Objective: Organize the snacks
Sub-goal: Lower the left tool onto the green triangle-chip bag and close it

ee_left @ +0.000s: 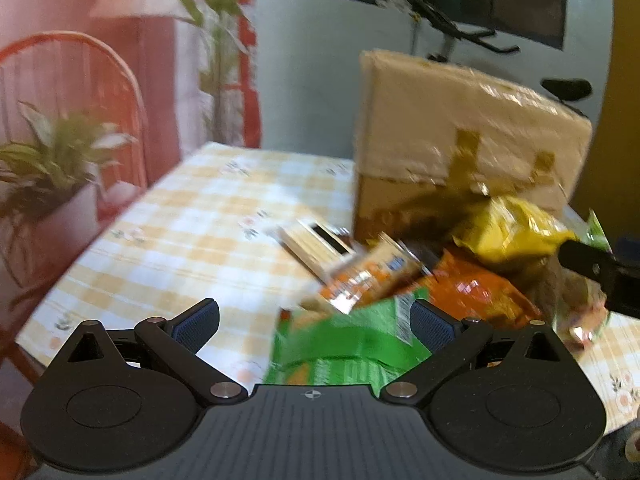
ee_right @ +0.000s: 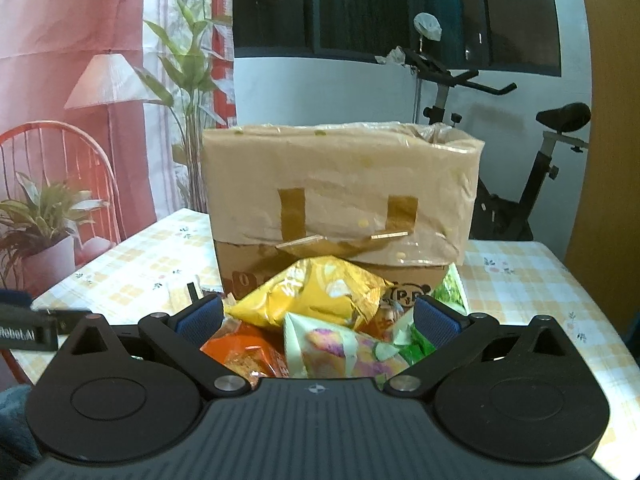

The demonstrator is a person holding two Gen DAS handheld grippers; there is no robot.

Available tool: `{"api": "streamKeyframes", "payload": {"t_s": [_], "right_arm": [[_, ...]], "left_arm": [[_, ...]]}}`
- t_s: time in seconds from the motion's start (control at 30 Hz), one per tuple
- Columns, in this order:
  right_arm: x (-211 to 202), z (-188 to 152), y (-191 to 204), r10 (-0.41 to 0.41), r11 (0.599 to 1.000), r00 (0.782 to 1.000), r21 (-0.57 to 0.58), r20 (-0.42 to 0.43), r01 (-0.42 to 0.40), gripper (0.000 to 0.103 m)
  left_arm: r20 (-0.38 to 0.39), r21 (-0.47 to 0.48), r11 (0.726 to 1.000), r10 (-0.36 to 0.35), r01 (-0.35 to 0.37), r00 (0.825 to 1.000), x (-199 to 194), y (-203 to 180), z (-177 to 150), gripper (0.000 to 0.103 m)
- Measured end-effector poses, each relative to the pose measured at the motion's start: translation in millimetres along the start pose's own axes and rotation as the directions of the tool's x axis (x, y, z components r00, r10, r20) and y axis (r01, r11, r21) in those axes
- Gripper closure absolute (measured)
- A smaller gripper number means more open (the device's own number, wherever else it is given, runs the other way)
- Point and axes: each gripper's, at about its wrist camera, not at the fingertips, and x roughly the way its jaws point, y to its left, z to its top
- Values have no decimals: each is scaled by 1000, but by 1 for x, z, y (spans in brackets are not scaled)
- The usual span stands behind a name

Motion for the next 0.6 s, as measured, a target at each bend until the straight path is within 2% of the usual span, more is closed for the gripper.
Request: {"api": "streamKeyframes", "payload": {"t_s": [0.13, 0.27, 0.37, 0.5, 0.6], "right_arm": [[2, -6, -1, -9, 1000, 1000, 1, 4, 9, 0], [4, -10, -1, -15, 1000, 1000, -7, 11, 15, 0], [6, -12, -2, -16, 1000, 1000, -8, 11, 16, 0], [8, -14, -3, -16, 1000, 1000, -6, 7, 17, 0], [10, -15, -4, -15, 1000, 1000, -2, 1, 15, 0]], "left_arm": [[-42, 12, 999, -29, 30, 999, 13, -3, -6, 1], [-103, 19, 1000, -21, 23, 994, 32, -5, -13, 0], [-122, -27, 998, -65, 62, 990, 40, 1, -15, 0], [-158, -18, 999, -52, 50, 986, 52, 0, -18, 0], [-142, -20, 998, -54, 52, 988, 54, 2, -20, 0]]}}
